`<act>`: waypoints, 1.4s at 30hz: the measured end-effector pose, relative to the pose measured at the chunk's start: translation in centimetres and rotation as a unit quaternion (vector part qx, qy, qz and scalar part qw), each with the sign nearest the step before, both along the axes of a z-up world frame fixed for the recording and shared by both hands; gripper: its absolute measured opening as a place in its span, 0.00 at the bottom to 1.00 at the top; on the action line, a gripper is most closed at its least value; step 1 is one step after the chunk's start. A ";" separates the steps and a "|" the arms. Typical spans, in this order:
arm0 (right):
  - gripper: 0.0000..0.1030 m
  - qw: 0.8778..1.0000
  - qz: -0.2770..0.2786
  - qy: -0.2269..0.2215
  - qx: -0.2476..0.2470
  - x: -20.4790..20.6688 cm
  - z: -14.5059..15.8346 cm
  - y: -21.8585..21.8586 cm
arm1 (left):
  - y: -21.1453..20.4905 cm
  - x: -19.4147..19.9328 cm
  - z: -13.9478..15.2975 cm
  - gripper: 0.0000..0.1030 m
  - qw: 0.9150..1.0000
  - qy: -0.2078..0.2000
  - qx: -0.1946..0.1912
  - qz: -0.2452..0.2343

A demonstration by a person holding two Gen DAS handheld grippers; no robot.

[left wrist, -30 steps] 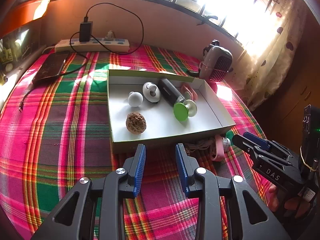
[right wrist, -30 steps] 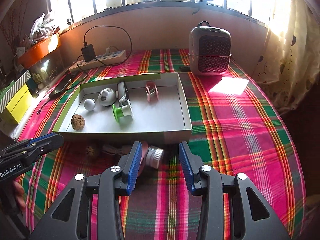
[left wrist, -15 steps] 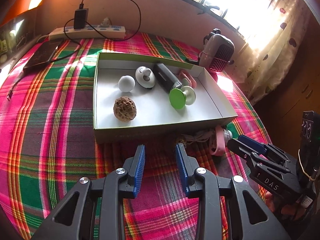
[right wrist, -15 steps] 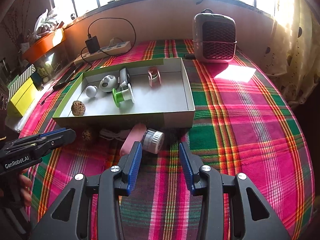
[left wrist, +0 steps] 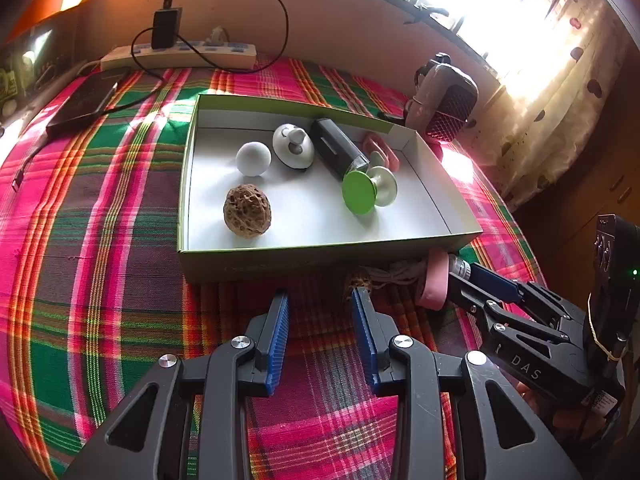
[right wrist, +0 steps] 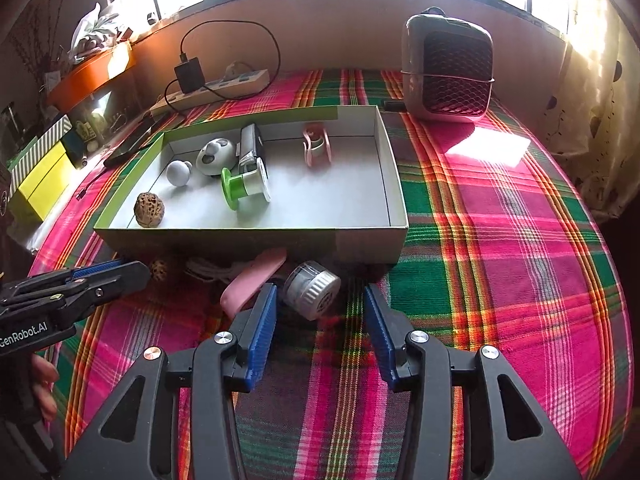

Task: Organize objects
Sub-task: 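Lower the left gripper toward the walnut while the right gripper approaches the white roll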

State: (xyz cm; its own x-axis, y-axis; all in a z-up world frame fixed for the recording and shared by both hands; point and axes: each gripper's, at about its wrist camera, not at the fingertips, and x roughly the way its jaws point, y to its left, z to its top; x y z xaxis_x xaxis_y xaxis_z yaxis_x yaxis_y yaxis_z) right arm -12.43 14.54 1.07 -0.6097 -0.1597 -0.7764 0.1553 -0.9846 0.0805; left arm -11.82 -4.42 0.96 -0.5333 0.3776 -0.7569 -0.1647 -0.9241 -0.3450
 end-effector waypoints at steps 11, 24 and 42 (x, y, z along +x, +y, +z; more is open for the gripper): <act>0.44 1.000 -0.023 -0.004 0.020 -0.4 -0.5 1.2 | 0.9 -0.2 0.0 0.33 1.000 -0.004 -0.007 -0.012; 0.44 0.999 -0.010 -0.001 0.040 -0.8 -0.6 0.5 | 2.3 -1.0 -0.2 0.33 0.999 -0.004 -0.032 -0.015; 0.44 0.999 -0.020 0.004 0.038 -0.9 -0.7 1.0 | 2.6 -1.1 -0.3 0.33 0.999 0.010 -0.051 -0.008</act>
